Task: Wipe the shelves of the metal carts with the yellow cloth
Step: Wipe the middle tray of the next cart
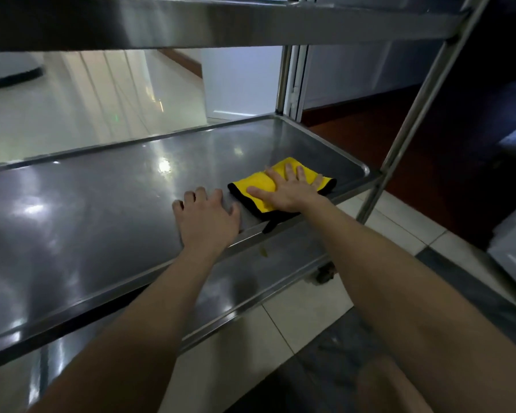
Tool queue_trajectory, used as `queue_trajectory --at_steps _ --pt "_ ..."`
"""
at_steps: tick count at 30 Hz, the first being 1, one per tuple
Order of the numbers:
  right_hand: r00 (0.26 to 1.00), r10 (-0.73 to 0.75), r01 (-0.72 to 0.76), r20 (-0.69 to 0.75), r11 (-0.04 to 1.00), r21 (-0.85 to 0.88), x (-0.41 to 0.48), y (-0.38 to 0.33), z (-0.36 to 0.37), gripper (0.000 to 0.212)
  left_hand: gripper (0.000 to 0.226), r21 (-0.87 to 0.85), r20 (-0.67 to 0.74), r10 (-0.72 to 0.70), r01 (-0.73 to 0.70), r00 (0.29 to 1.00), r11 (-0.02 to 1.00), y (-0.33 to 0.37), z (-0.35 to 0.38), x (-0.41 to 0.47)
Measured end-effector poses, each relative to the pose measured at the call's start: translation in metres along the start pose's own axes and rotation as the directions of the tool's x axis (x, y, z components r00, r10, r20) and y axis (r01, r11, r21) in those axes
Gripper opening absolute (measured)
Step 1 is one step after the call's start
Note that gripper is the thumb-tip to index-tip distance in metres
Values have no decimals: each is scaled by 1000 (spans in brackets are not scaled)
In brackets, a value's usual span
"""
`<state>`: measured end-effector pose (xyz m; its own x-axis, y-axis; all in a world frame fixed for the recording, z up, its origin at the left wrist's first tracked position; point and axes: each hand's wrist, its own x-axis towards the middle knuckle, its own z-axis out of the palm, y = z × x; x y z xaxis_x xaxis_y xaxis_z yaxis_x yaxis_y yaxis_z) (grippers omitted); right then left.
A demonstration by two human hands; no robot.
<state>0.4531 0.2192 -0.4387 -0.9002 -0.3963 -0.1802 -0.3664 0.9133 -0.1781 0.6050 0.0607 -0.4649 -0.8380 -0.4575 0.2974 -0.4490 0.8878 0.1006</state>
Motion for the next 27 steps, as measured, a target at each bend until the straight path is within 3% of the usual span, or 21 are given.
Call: queue_trajectory --at_steps 5,8,11,14,16,18,21,24,27 --pt "998 -57 57 2 998 40 6 13 -1 121 52 -18 -13 5 -5 1000 1000 -2 3 1" --pt "983 -182 182 -5 982 56 5 40 -5 133 53 -45 -9 -2 2 1000 999 -5 4 1" --pt "956 -265 264 123 964 23 14 85 -31 118 54 -65 5 -11 12 1000 998 -7 0 -1" --pt "967 -147 121 210 984 131 34 110 -62 98 53 -39 26 -21 22 999 999 -6 -4 1" --pt "987 -73 39 146 974 221 43 101 -59 100 60 -33 50 -34 35 998 999 -7 -7 2" --pt "995 -76 70 58 992 109 45 89 -36 105 69 -56 79 -46 51 996 997 -7 -10 -1" --pt "980 -201 201 12 980 12 62 105 -21 108 70 -53 104 -59 64 993 997 -7 -16 -4" --pt "951 -310 310 4 951 -12 103 131 -41 99 73 -46 113 -58 63 992 997 -6 -18 -4" --pt "948 -318 319 27 940 -123 150 133 -55 87 76 -49 127 -47 54 991 997 -9 -14 -4"
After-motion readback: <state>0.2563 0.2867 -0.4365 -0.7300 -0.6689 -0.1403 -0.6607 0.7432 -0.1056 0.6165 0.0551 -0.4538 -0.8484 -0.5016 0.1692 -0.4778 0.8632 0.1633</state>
